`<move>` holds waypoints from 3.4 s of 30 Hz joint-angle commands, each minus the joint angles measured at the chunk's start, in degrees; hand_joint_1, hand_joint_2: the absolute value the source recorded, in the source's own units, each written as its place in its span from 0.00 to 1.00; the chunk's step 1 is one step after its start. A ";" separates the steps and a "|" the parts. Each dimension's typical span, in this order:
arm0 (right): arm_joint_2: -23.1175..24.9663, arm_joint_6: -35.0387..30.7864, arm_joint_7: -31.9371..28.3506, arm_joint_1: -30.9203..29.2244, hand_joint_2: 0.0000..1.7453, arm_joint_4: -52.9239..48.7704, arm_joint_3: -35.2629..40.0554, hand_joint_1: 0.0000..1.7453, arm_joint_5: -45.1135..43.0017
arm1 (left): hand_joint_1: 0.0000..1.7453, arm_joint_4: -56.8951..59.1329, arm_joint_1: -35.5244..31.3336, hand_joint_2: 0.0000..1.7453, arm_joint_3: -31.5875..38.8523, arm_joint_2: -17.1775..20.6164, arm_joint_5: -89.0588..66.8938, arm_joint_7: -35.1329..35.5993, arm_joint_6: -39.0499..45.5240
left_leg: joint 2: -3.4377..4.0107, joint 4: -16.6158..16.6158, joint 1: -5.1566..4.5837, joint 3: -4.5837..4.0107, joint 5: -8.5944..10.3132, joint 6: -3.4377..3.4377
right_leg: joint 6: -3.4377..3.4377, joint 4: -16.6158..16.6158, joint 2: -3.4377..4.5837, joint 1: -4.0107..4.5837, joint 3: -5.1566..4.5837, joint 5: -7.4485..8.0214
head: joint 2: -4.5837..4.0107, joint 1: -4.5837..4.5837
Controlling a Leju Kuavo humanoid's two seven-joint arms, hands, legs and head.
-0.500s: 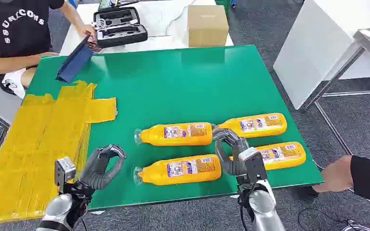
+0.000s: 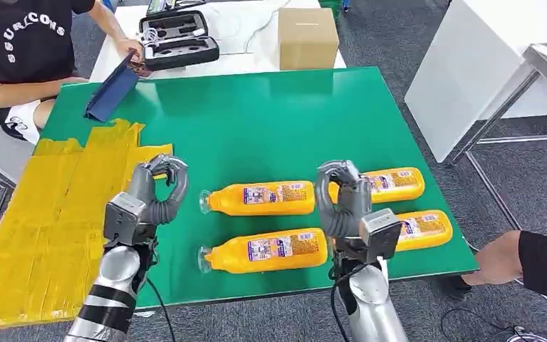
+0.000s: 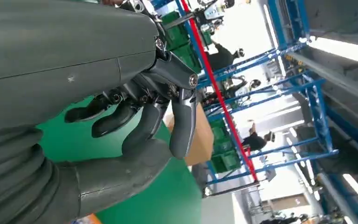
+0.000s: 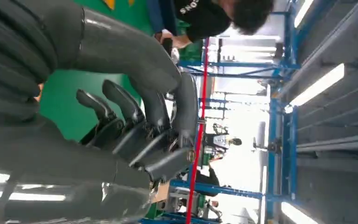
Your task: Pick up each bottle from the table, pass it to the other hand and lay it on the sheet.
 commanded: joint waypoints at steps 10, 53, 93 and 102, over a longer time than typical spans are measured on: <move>-2.53 -2.89 2.98 -4.22 1.00 4.78 0.78 0.00 4.24 | 0.00 4.56 -3.29 1.00 -0.62 0.01 1.12 0.16 -0.01 | 0.04 -0.01 0.04 0.31 -0.13 -0.05 | -0.10 -0.03 -0.05 0.06 0.31 -0.10 | 0.00 0.00; -1.38 -12.96 31.64 -31.97 1.00 57.67 15.29 0.00 58.84 | 0.00 8.69 -6.85 1.00 1.67 -3.61 5.03 2.68 -3.23 | 0.08 0.00 0.02 0.14 -0.03 -0.04 | -0.04 0.02 -0.02 0.03 0.14 -0.03 | 0.00 0.00; -2.69 2.47 27.75 -38.48 1.00 72.98 13.06 0.01 55.47 | 0.00 18.58 -13.76 1.00 -1.63 -5.11 8.39 2.40 -6.54 | -0.06 0.03 0.00 0.18 -0.02 -0.04 | -0.04 0.02 -0.15 0.02 0.20 -0.07 | 0.00 0.00; -3.05 -0.99 28.72 -36.74 1.00 73.78 14.83 0.98 57.99 | 0.00 19.72 -13.88 1.00 -2.60 -5.34 8.75 1.92 -6.80 | -0.09 0.00 0.02 0.30 -0.05 -0.05 | -0.05 -0.03 -0.19 0.04 0.33 -0.10 | 0.00 0.02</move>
